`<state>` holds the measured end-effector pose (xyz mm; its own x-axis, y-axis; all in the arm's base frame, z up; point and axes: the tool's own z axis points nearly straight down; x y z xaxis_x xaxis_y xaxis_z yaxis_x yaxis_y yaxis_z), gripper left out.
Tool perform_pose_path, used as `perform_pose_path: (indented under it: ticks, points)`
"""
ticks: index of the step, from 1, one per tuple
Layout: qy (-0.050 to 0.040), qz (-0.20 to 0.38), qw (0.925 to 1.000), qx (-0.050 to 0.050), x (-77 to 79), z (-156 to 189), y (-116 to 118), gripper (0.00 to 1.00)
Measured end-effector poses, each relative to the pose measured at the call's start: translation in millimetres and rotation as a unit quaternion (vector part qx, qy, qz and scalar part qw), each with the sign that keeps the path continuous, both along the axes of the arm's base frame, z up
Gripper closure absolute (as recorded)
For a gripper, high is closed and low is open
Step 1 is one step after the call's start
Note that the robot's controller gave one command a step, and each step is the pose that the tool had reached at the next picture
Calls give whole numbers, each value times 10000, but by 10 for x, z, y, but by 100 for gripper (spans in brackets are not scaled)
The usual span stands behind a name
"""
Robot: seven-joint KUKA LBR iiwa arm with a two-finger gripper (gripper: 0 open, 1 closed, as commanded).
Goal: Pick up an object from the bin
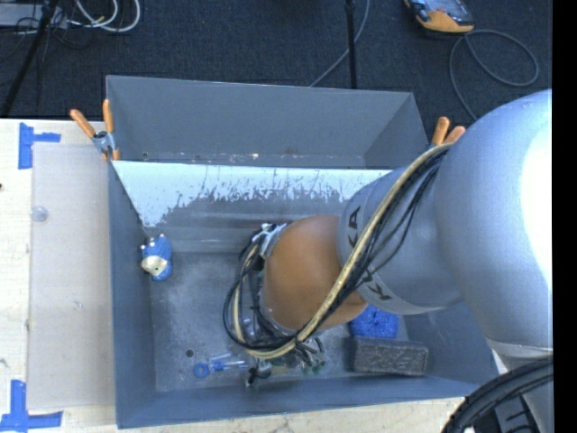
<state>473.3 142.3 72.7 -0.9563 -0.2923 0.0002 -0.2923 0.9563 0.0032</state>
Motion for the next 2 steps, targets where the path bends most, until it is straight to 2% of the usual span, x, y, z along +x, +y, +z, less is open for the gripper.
perform_pose_path:
  ticks: [2]
  points:
    - [15, -4, 10000, -5, -8, 25, -4, 100]
